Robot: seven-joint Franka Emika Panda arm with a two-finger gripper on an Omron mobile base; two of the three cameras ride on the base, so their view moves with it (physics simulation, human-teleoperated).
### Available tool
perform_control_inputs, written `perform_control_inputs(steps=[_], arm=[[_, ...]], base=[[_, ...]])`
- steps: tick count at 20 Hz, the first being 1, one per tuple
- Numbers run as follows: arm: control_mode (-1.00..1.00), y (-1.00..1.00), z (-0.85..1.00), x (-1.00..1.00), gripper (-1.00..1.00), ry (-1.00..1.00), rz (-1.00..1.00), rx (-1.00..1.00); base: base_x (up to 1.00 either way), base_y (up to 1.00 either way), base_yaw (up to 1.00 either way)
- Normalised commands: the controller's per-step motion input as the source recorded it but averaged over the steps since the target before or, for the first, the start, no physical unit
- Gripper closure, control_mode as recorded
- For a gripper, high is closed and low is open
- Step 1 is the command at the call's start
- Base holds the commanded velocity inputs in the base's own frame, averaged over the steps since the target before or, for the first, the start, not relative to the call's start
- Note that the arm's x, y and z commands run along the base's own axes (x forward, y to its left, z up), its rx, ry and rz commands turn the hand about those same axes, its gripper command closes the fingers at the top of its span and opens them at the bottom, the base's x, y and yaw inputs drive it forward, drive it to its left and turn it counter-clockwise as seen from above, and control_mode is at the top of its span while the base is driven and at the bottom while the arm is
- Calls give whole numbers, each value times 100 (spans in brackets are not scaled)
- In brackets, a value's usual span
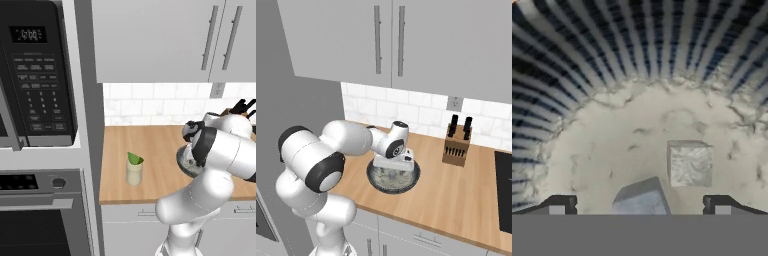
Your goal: Grab a lemon wedge from the fridge and one ice cube from the ice bowl, and put them in the glass of lemonade.
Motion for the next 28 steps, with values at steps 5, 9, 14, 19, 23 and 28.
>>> perform_control_inputs(steps=[5, 9, 14, 19, 23, 28], arm=[[-100, -1, -8, 1, -100, -6, 0, 0], [-100, 0, 0, -6, -100, 0, 0, 0], [-100, 7, 0, -16, -100, -10, -1, -1], [-100, 0, 11, 17, -100, -2, 0, -1], [-100, -7, -3, 6, -100, 0, 0, 0], [-100, -8, -15, -3, -100, 0, 0, 0]], base=[[0, 0, 0], [0, 0, 0], [0, 0, 0], [0, 0, 0], [0, 0, 0], [0, 0, 0]])
